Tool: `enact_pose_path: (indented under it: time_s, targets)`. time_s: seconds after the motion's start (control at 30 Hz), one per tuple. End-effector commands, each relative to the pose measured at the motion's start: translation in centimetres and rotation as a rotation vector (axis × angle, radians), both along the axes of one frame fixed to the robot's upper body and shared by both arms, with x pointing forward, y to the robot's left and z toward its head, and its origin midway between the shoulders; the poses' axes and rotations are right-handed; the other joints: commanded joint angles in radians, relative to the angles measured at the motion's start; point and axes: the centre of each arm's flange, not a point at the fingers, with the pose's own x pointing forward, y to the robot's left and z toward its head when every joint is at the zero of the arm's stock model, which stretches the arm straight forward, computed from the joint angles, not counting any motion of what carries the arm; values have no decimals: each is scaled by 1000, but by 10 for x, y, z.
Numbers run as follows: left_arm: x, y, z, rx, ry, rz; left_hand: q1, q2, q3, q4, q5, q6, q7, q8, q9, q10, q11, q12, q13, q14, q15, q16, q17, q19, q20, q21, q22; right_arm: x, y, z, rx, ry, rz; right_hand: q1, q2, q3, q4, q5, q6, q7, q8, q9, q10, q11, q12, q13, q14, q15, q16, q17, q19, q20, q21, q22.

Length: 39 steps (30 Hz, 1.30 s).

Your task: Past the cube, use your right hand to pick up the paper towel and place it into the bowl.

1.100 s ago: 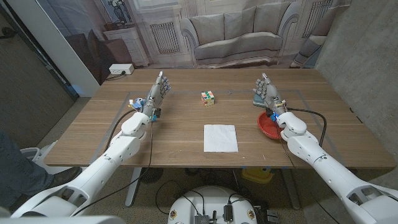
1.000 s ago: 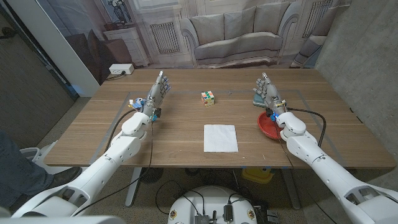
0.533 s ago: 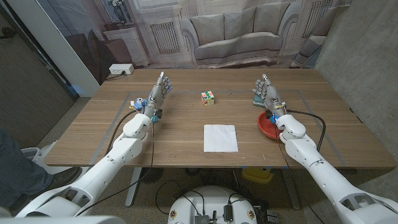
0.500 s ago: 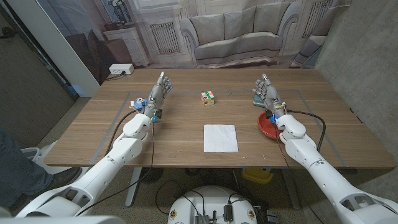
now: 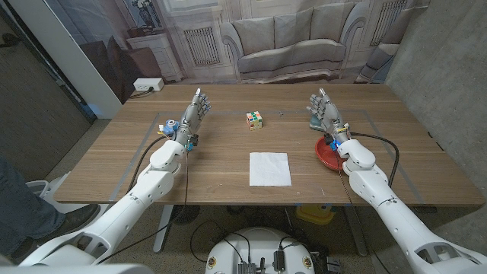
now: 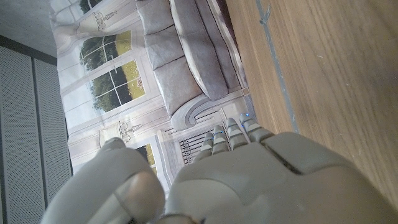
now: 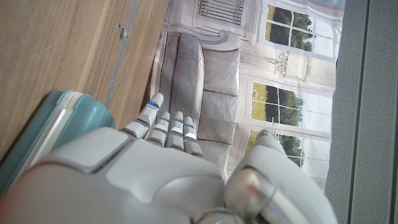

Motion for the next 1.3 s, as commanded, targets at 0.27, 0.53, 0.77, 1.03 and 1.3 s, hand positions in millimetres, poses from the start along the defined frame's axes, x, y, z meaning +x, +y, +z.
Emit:
enact_pose_path:
  time_s: [0.27, 0.53, 0.77, 1.03, 1.3]
  targets:
    - [-10, 1, -3, -14, -6, -19, 7, 11, 0, -9, 11, 15, 9, 12, 2, 13, 8, 12, 0, 19, 5, 12, 3, 24, -16, 11, 4, -22, 12, -2, -49, -71, 48, 5, 2, 6, -7, 7, 16, -5, 5, 1, 12, 1, 8, 2, 13, -2, 4, 3, 10, -30, -5, 6]
    - [-10, -2, -1, -14, -9, -31, 10, 15, 1, -11, 13, 19, 8, 13, 1, 14, 7, 12, -1, 22, 3, 11, 3, 26, -16, 12, 4, -30, 10, -3, -53, -106, 39, 5, 3, 5, -8, 6, 20, -7, 5, 1, 17, -1, 9, 2, 15, -2, 3, 3, 13, -29, -9, 6]
    - [-12, -3, 0, -14, -12, -30, 13, 19, 1, -13, 14, 21, 7, 13, 1, 19, 6, 13, -2, 26, 2, 11, 3, 29, -14, 12, 4, -39, 11, -4, -59, -125, 53, 7, 4, 5, -9, 6, 20, -7, 4, 1, 19, -1, 9, 2, 18, -3, 2, 3, 17, -30, -12, 6]
    - [-14, -2, -2, -16, -6, -27, 15, 22, 1, -14, 15, 26, 6, 14, 1, 23, 4, 14, -3, 29, 1, 11, 3, 29, -12, 11, 4, -48, 12, -7, -69, -151, 62, 9, 6, 6, -11, 6, 23, -8, 3, 2, 20, -2, 8, 2, 20, -2, 1, 2, 19, -29, -16, 6]
    - [-15, -3, -3, -22, -7, -34, 17, 25, 1, -15, 16, 29, 6, 14, 1, 28, 5, 15, -4, 34, 2, 12, 3, 31, -9, 11, 4, -53, 14, -6, -85, -170, 64, 10, 6, 5, -12, 5, 24, -9, 3, 2, 22, -1, 8, 2, 22, 1, 0, 2, 22, -29, -20, 6]
